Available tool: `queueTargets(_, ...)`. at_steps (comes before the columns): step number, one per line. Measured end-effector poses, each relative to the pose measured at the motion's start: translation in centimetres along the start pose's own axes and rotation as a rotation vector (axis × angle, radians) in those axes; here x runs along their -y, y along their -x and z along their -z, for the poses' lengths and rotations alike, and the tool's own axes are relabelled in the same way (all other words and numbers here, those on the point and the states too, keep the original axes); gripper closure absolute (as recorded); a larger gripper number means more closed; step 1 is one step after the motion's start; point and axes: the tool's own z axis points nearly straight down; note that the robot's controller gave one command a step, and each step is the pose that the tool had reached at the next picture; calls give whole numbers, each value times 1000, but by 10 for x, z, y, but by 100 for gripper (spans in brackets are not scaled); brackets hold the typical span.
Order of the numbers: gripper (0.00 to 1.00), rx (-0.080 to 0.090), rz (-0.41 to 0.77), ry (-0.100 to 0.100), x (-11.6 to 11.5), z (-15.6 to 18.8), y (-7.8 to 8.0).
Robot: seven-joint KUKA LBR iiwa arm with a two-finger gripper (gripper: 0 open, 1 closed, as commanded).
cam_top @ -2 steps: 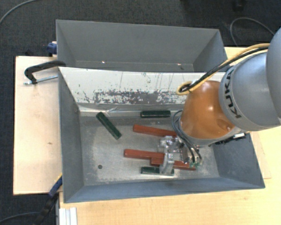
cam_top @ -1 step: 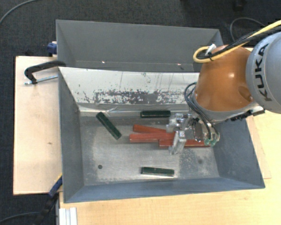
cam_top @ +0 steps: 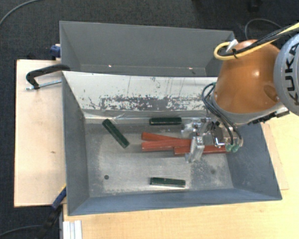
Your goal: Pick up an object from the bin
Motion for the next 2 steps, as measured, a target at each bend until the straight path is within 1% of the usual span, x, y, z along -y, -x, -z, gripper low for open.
queueTargets(1, 100, -11, 78, 3, -60, -34, -4)
queueTargets(2, 100, 3, 87, 2, -65, 10, 20)
